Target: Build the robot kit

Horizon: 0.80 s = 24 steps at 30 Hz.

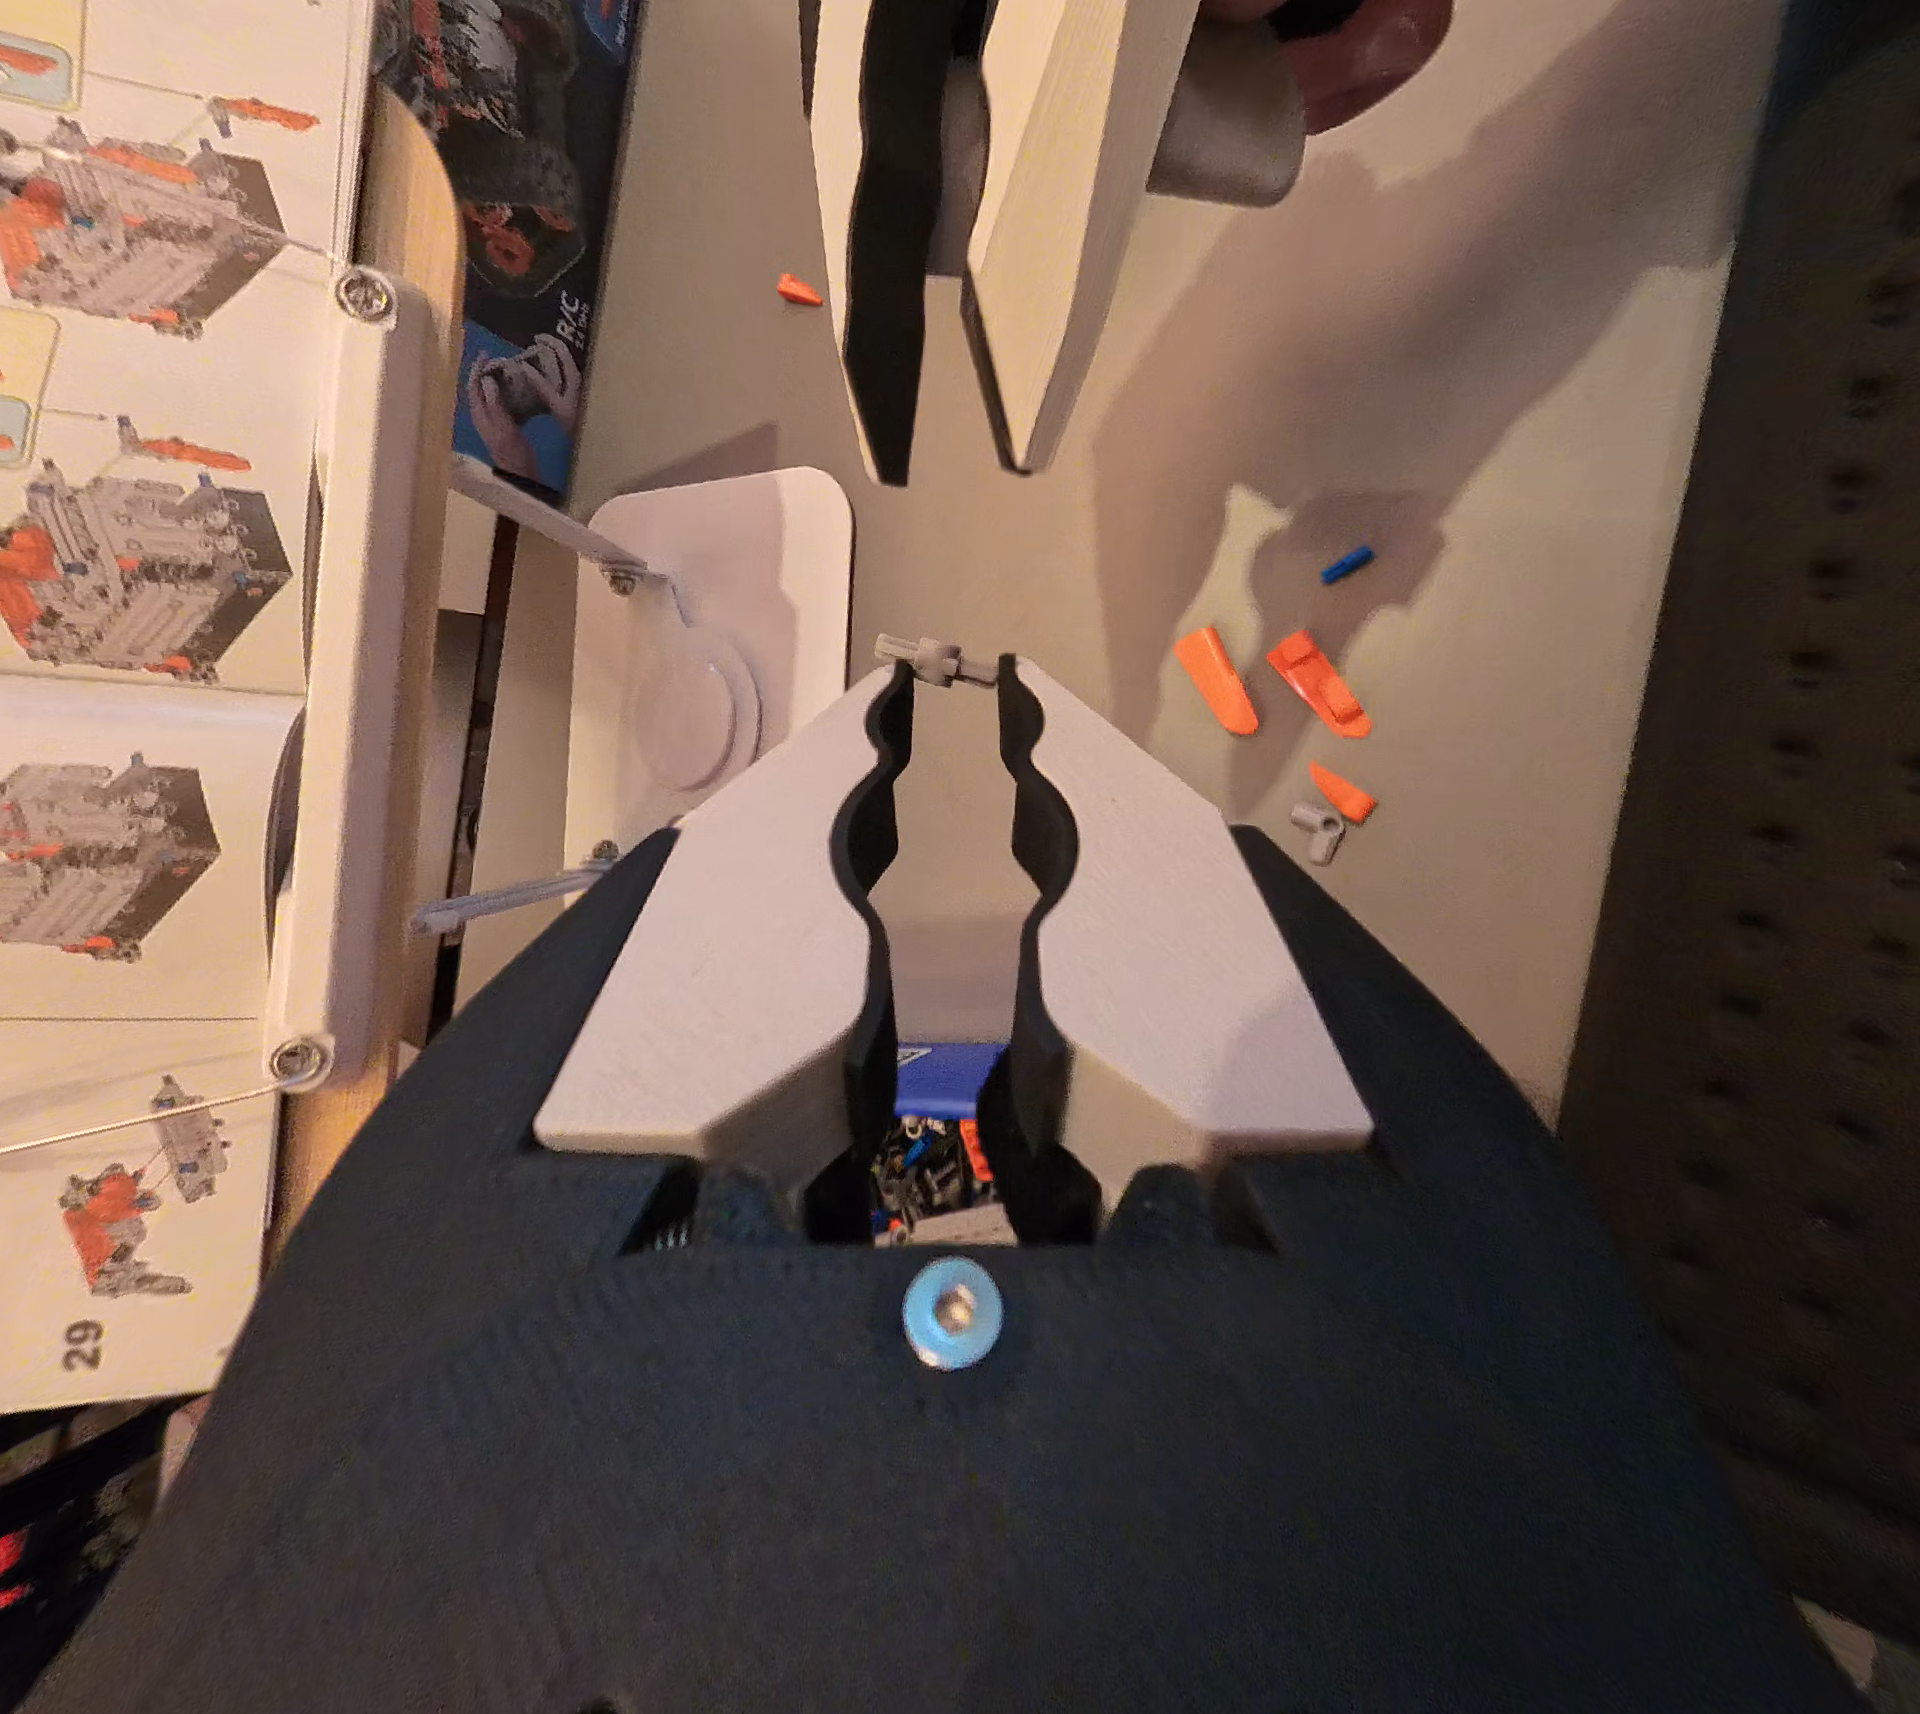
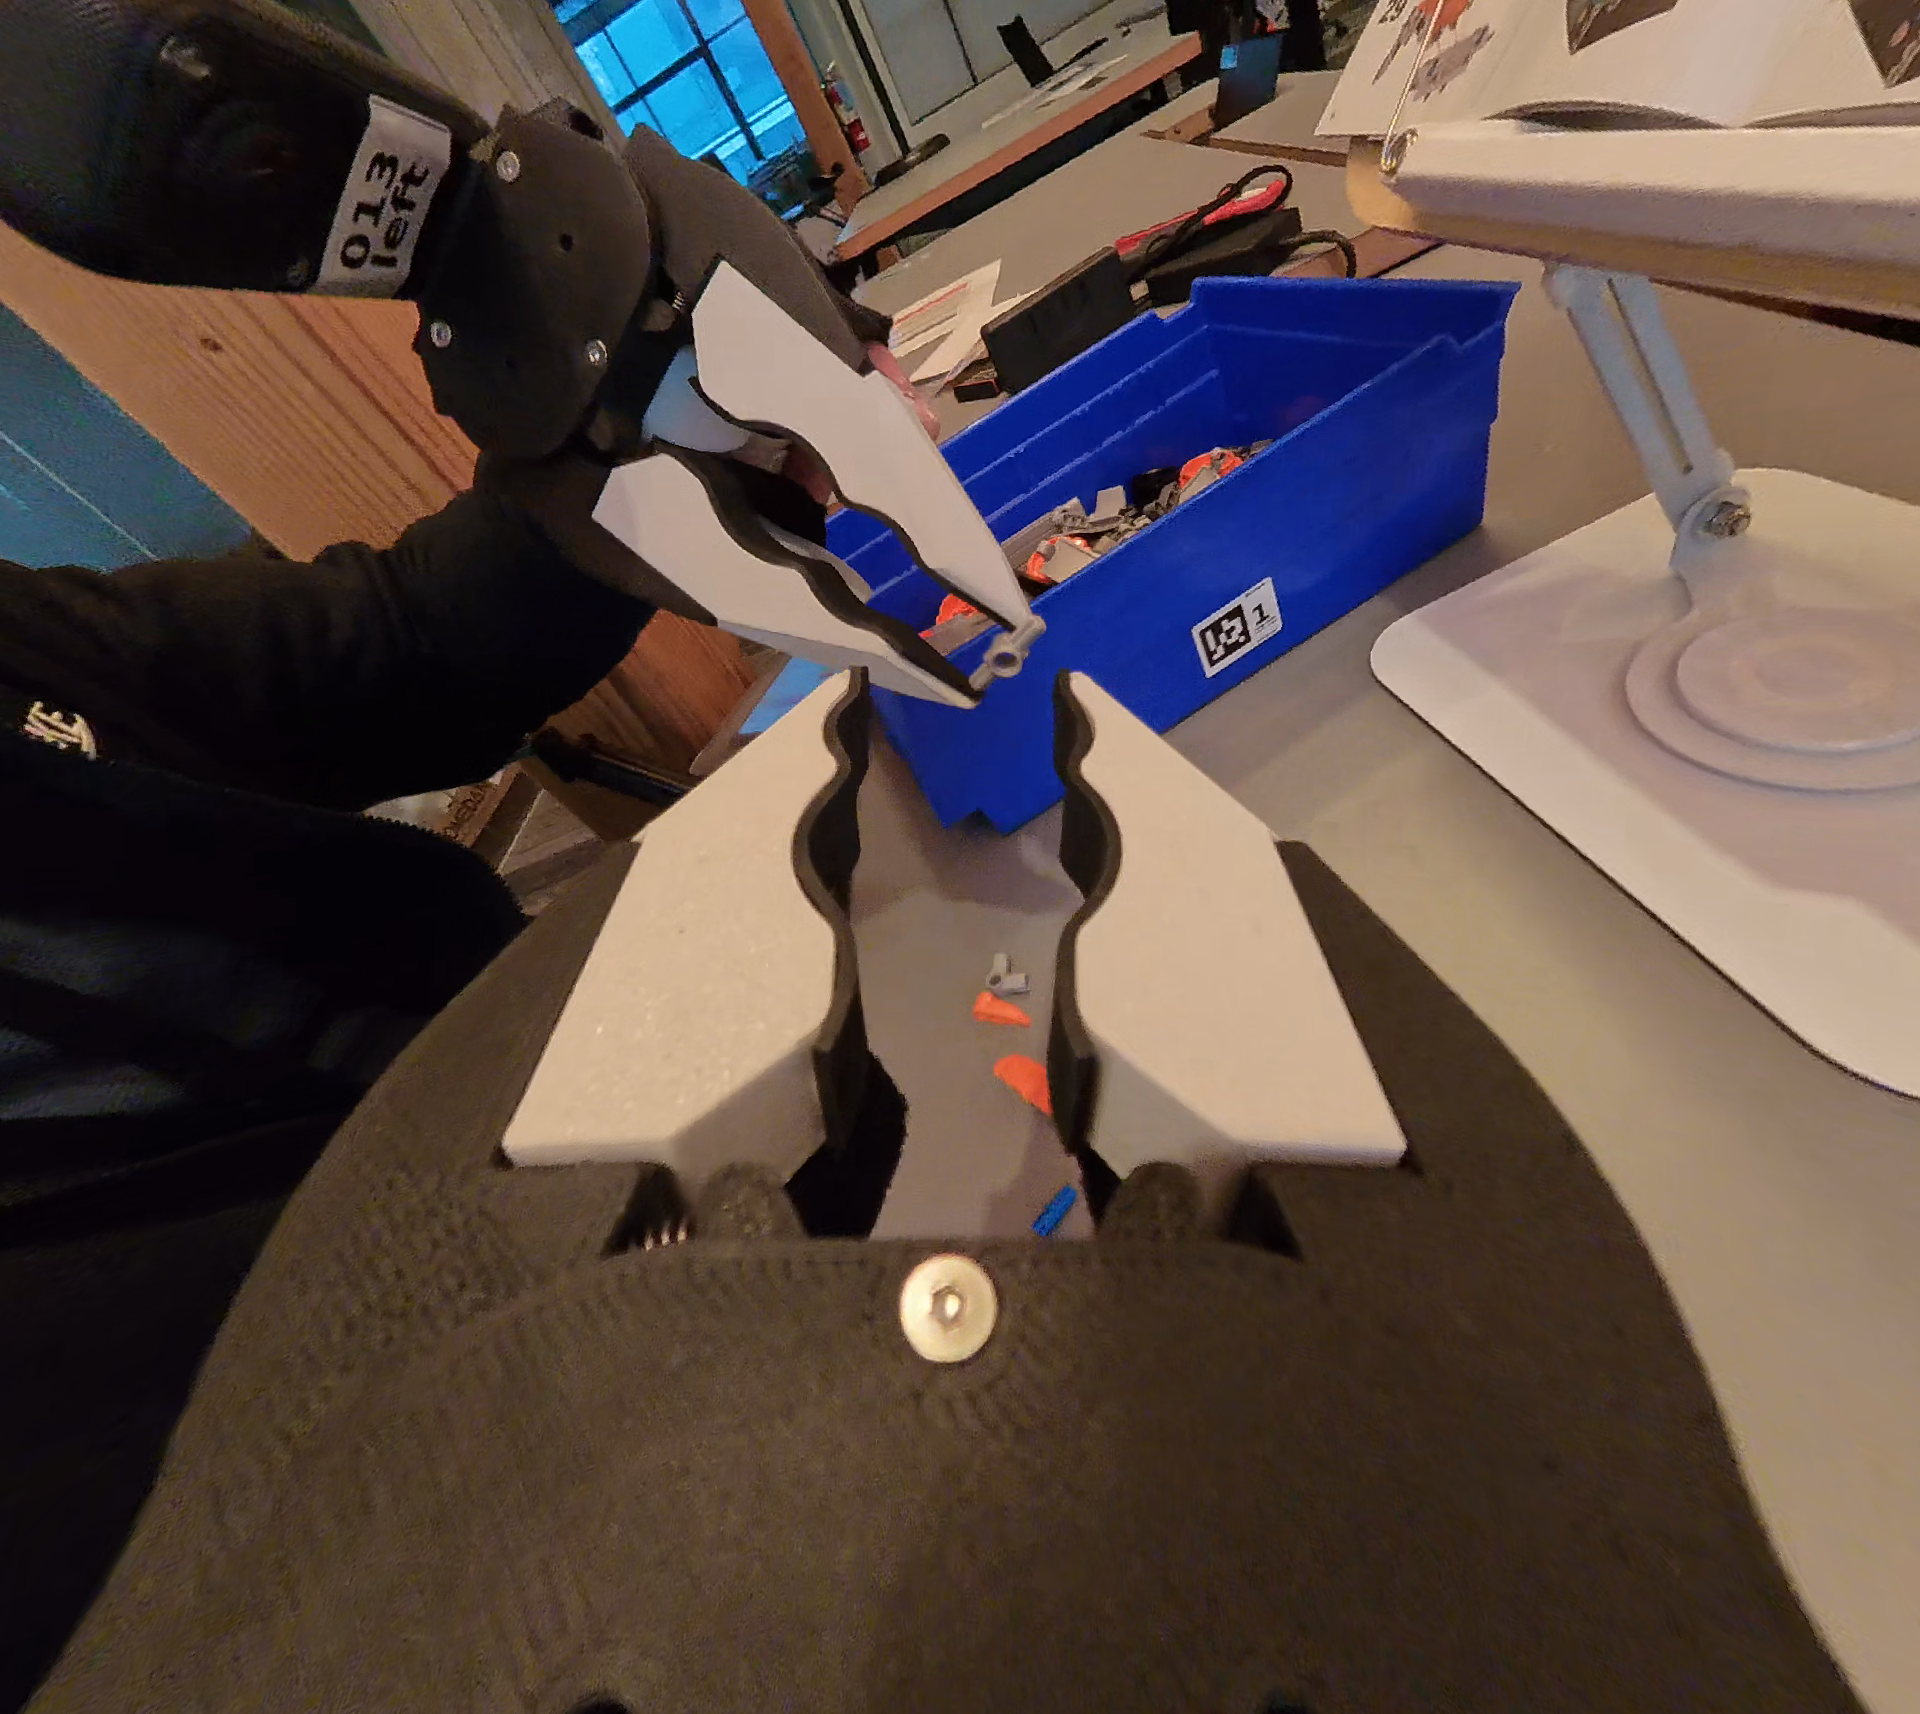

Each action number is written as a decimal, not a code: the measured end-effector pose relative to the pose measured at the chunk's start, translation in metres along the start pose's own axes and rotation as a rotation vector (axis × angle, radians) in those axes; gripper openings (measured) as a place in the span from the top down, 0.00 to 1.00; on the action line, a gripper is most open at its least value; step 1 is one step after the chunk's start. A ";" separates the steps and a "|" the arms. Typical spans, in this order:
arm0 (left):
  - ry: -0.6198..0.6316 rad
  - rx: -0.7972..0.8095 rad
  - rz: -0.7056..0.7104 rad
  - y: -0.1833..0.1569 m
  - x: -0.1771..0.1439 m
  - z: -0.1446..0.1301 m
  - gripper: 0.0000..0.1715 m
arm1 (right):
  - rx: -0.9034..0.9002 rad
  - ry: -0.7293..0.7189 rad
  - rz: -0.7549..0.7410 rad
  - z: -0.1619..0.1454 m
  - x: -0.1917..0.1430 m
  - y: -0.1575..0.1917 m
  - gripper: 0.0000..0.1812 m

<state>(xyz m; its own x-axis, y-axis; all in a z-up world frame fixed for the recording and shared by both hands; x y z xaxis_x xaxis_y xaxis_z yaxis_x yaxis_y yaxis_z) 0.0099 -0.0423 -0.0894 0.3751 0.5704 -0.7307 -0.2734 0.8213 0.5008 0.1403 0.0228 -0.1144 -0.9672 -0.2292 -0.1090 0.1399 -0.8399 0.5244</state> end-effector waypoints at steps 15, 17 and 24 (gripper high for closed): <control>-0.051 0.052 0.133 -0.022 0.020 0.029 0.92 | 0.112 0.011 0.073 -0.013 -0.021 -0.008 0.83; -0.060 0.066 0.129 -0.026 0.020 0.031 0.92 | 0.125 0.019 0.080 -0.015 -0.022 -0.010 0.83; -0.018 0.156 0.180 -0.032 0.024 0.037 0.92 | 0.167 0.064 0.109 -0.024 -0.016 -0.012 0.87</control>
Point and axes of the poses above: each gripper's, where its closed fingertips meet, x out along the fingers, z out of its top, y = z × x across the jaws, the point moved 8 cm from there along -x, back along the fingers, and after that the axes turned 6 degrees about x, right-handed, at the moved point
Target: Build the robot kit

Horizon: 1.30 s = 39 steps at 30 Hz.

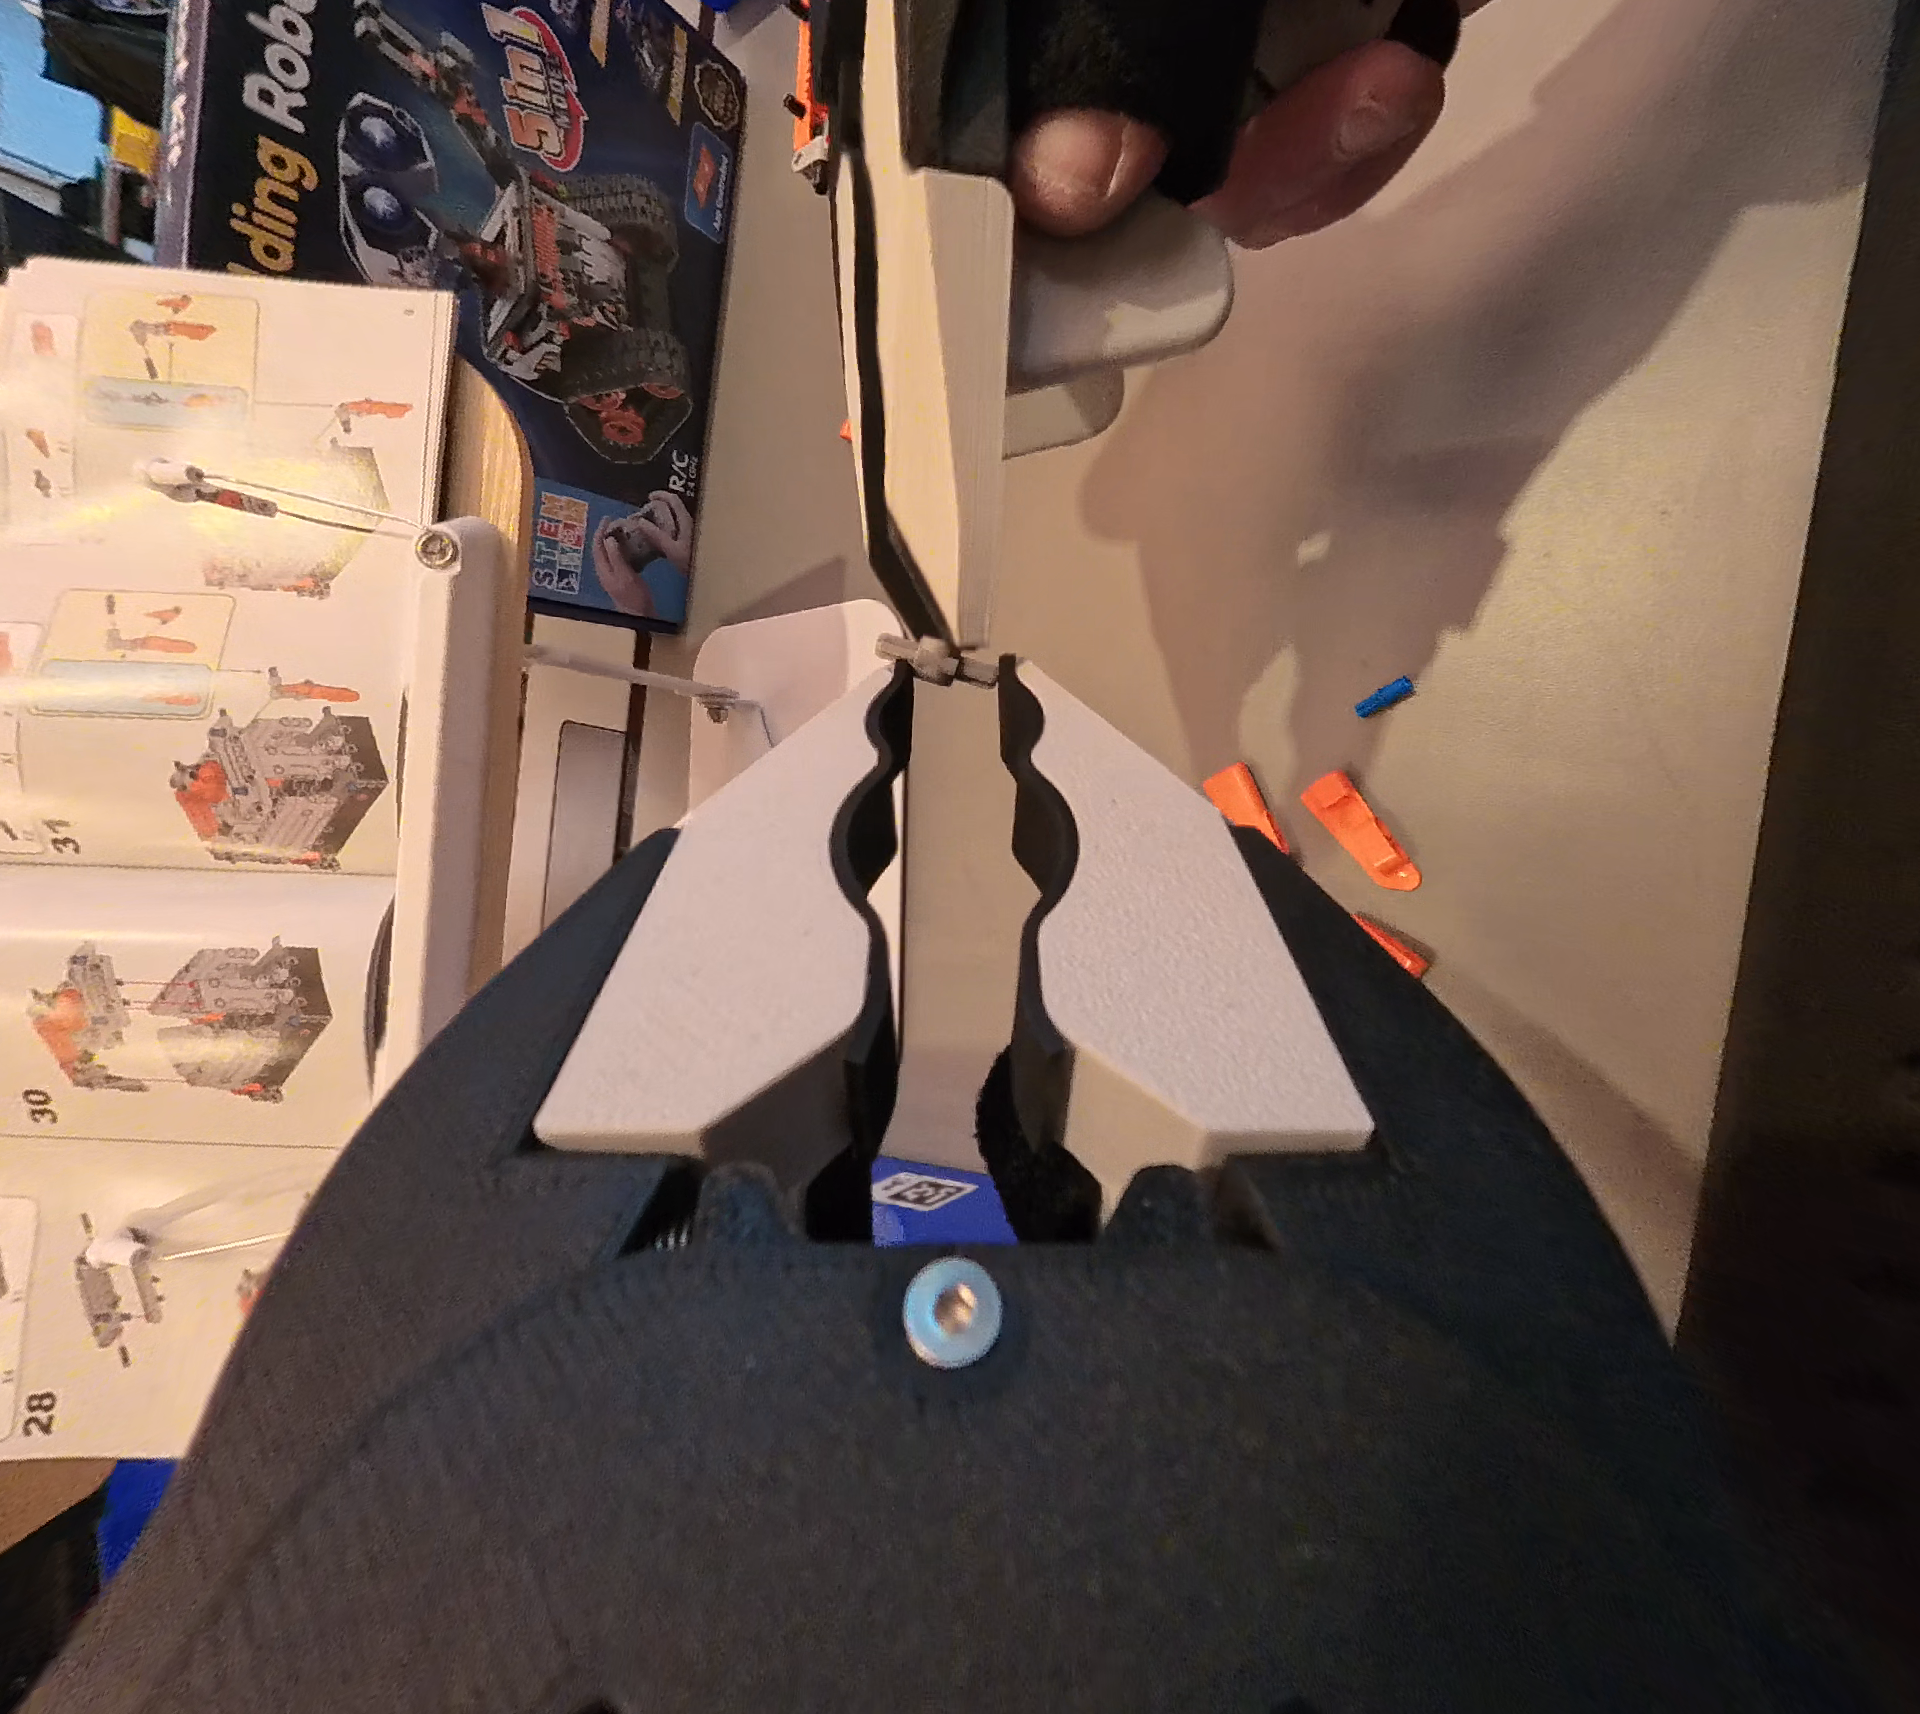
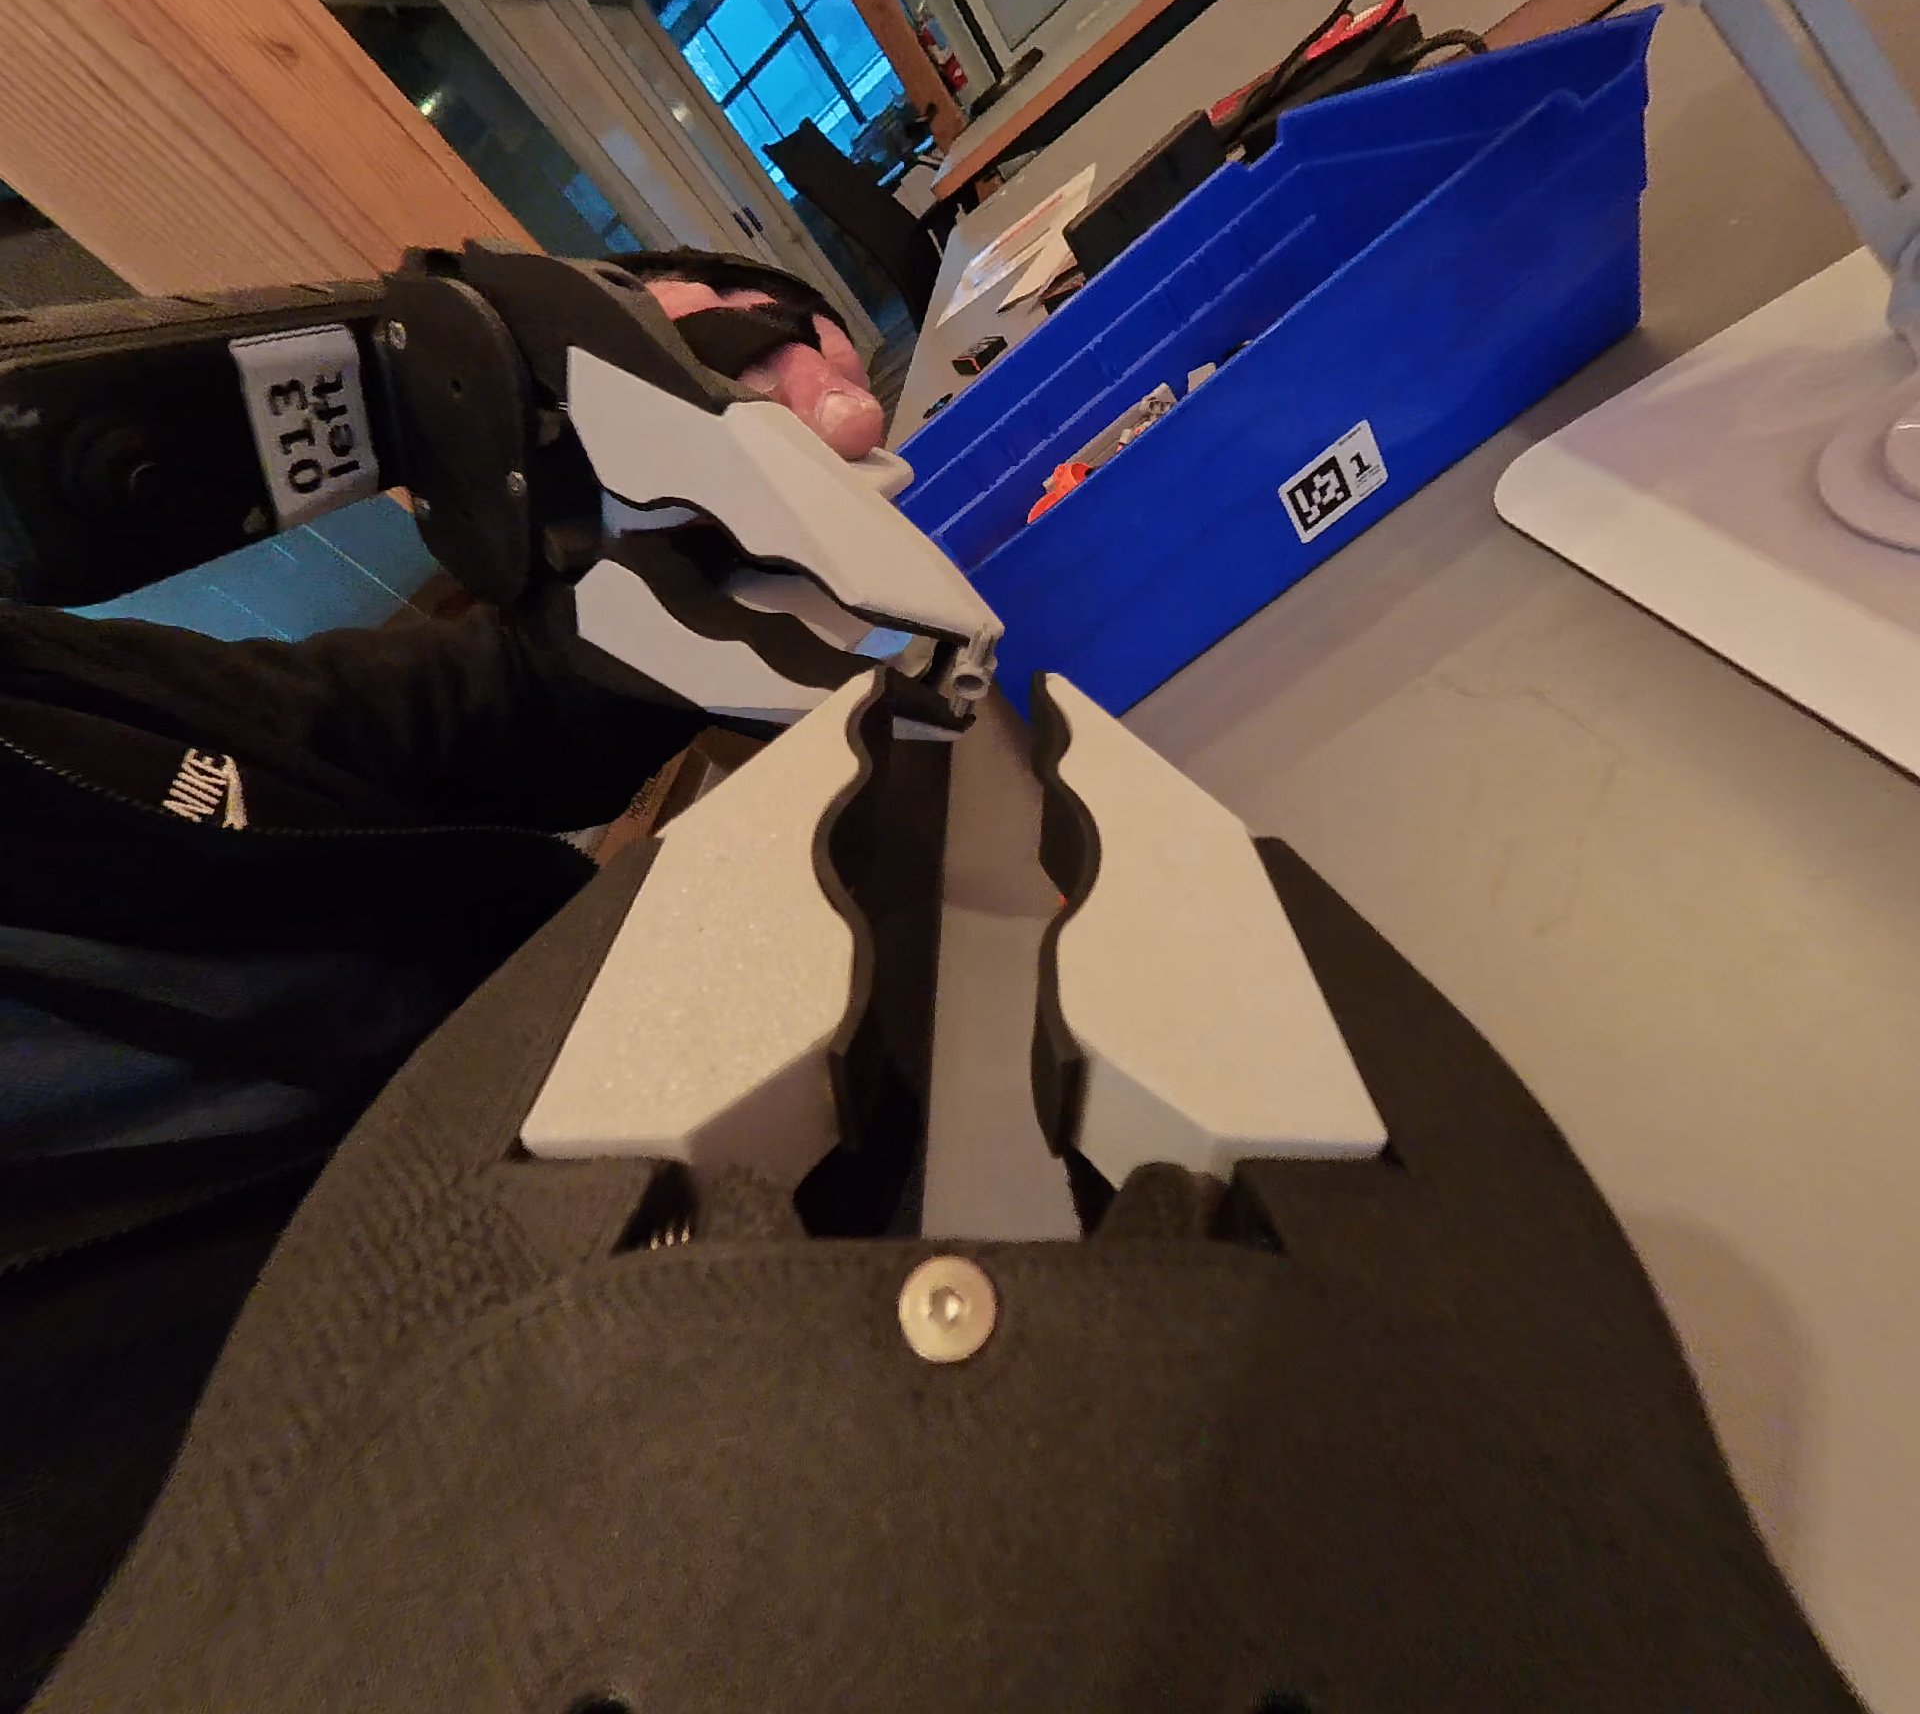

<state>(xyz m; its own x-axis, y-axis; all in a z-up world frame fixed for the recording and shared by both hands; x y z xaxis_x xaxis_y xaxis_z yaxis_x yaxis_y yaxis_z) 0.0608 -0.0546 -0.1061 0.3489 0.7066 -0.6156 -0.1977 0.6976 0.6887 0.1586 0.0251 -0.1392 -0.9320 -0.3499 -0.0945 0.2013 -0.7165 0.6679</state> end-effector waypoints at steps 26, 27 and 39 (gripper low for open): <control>0.200 -0.404 -0.142 -0.033 -0.017 -0.049 0.79 | -0.091 -0.030 -0.052 0.001 -0.015 -0.003 0.97; 0.205 -0.441 -0.186 -0.040 -0.015 -0.051 0.79 | -0.092 -0.027 -0.056 0.000 -0.015 -0.004 0.97; 0.288 -0.522 -0.274 -0.076 0.044 -0.043 0.85 | -0.118 0.017 -0.092 -0.009 -0.014 -0.007 0.98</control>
Point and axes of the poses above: each gripper's, where its closed fingertips meet, x out along the fingers, z out of its top, y = z × x across the jaws, the point moved 8 cm from there along -x, back along the fingers, and after that the axes turned 6 degrees about x, right-handed, at the moved point
